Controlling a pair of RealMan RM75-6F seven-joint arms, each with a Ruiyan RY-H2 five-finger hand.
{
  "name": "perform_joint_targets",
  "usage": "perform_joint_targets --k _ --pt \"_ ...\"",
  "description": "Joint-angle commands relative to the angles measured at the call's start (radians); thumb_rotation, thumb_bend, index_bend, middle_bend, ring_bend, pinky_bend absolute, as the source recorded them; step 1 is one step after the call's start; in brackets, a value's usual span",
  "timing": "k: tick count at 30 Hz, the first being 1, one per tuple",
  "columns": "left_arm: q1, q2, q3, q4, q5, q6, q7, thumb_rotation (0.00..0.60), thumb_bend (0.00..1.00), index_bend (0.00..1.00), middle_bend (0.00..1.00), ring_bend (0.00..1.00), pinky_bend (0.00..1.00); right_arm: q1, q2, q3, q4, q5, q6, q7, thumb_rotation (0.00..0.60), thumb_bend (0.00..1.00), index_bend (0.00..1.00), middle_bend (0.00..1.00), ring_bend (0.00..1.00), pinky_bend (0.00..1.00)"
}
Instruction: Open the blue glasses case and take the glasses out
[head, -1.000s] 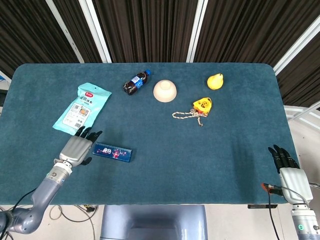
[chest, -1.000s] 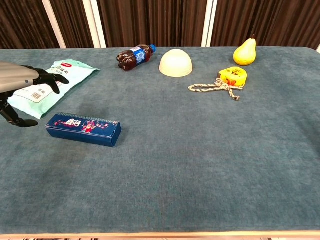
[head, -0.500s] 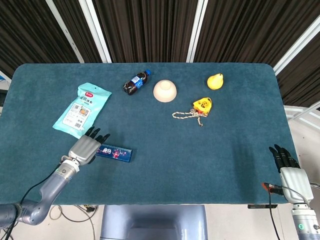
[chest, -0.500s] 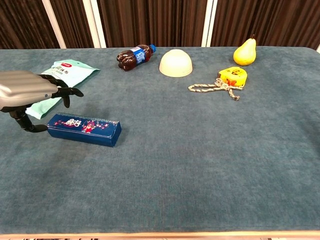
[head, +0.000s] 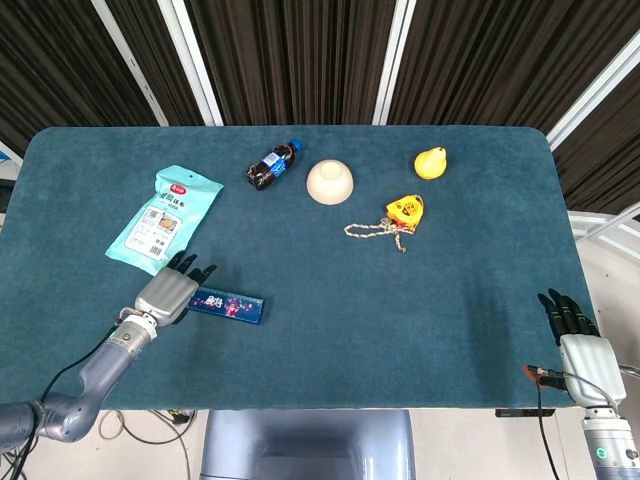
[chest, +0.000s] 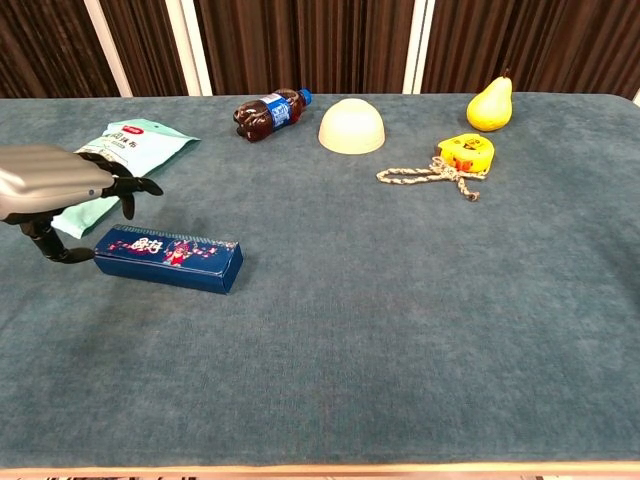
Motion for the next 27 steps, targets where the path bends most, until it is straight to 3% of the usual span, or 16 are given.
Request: perform_joint_targets --k 1,27 --pt "-0.001 -0.002 0.0 0.006 0.003 -0.007 -0.005 0.6 0.34 0.0 0.26 0.0 0.02 0.0 0.0 0.0 0.0 0.001 -0.001 0.0 0.6 0.16 0.0 0.0 0.0 0.21" --pt "0.001 -0.023 -0.009 0.009 0.004 -0.015 -0.013 0.6 0.34 0.0 0.28 0.0 0.02 0.0 -0.001 0.001 0.0 0.001 0.001 -0.001 0.6 0.16 0.0 0.0 0.0 0.21"
